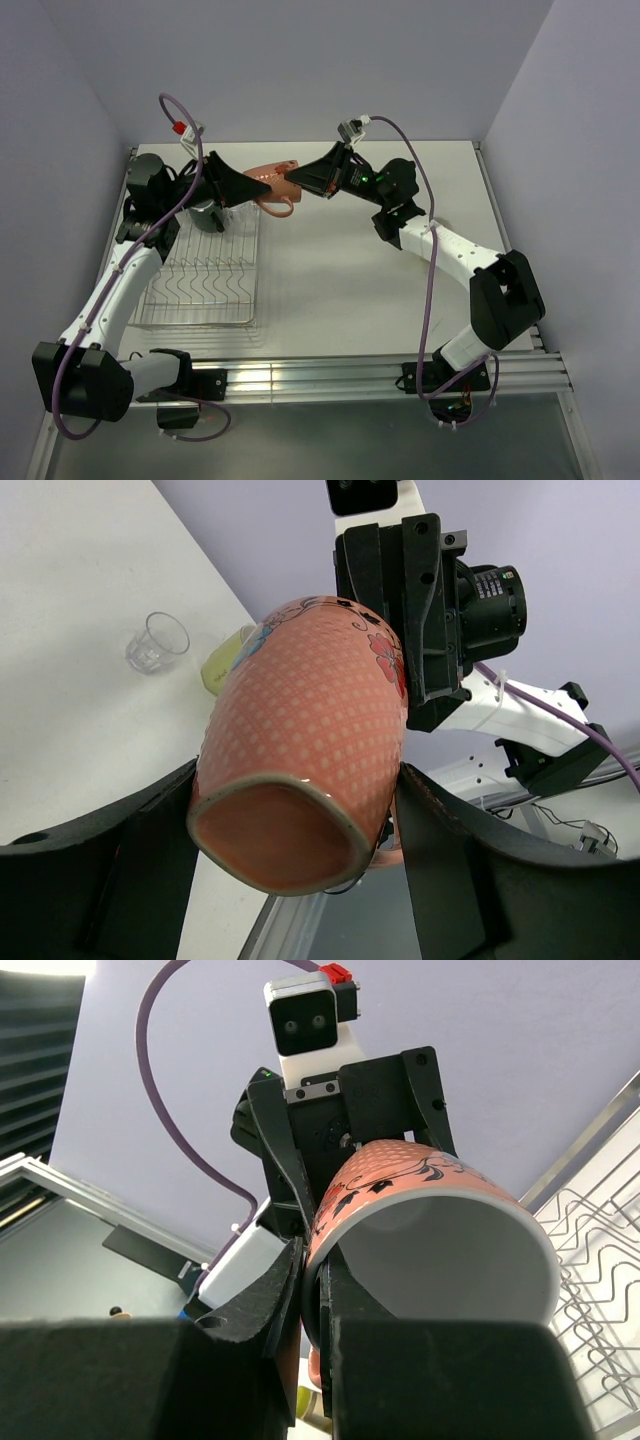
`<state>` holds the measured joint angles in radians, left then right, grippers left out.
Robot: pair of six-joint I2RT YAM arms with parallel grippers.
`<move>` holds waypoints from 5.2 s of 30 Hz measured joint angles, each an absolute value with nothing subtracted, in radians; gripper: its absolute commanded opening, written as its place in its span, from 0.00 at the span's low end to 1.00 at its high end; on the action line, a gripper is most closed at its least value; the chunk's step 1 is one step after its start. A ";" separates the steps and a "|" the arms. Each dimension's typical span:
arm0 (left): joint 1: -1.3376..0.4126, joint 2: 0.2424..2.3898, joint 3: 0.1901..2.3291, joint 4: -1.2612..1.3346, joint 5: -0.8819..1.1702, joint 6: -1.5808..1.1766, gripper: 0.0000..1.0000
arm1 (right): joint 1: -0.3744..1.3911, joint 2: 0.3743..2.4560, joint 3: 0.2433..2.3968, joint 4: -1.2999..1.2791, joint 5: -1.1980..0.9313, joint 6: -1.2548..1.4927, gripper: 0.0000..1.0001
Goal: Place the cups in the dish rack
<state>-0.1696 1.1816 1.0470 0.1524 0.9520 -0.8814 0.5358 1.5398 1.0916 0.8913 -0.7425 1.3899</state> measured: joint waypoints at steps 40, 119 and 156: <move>-0.138 1.158 1.379 -0.670 0.461 -0.532 0.00 | 0.484 1.336 1.007 0.365 -0.433 1.031 0.51; 0.160 1.564 1.245 -0.723 -0.181 -0.491 0.99 | 0.484 1.378 1.038 0.014 -0.320 0.745 0.51; -0.142 1.149 1.252 -0.580 0.165 -0.484 0.99 | 0.193 1.345 1.170 -0.722 0.402 0.646 0.54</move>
